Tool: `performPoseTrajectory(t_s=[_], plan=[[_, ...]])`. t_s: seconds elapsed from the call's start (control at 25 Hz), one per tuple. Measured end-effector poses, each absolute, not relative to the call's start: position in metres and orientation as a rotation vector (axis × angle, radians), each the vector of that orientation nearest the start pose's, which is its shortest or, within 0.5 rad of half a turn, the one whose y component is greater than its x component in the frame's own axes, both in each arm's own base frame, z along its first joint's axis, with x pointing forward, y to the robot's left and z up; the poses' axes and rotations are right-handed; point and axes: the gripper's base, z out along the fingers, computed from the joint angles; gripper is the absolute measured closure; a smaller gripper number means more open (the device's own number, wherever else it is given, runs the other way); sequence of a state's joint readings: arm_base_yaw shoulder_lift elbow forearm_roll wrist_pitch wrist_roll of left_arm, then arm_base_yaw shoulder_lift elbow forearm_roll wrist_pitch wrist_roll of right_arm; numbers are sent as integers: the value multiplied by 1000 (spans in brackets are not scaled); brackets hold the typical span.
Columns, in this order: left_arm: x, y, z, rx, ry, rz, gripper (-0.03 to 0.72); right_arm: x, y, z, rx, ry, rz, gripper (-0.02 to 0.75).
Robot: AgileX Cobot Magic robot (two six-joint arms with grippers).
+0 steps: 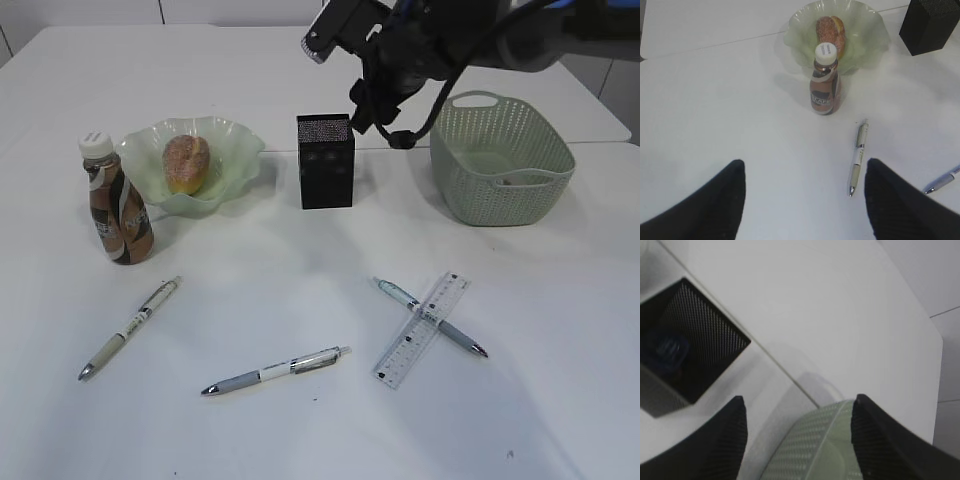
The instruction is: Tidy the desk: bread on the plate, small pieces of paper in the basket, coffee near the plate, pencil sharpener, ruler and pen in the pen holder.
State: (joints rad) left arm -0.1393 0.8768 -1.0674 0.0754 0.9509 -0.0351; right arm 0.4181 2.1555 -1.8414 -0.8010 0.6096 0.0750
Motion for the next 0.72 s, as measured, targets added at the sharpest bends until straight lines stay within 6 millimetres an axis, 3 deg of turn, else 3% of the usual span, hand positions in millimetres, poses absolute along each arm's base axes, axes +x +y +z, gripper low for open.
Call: performPoseTrajectory(t_s=[0.24, 0.48, 0.72], plan=[[153, -18, 397, 126, 2258, -44, 162, 455, 164, 252, -940, 2253, -523, 225], [151, -19, 394, 124, 2301, -63, 162, 427, 167, 252, -823, 2564, -256, 225], [148, -22, 391, 121, 2344, -99, 162, 412, 166, 246, -745, 2770, -199, 225]])
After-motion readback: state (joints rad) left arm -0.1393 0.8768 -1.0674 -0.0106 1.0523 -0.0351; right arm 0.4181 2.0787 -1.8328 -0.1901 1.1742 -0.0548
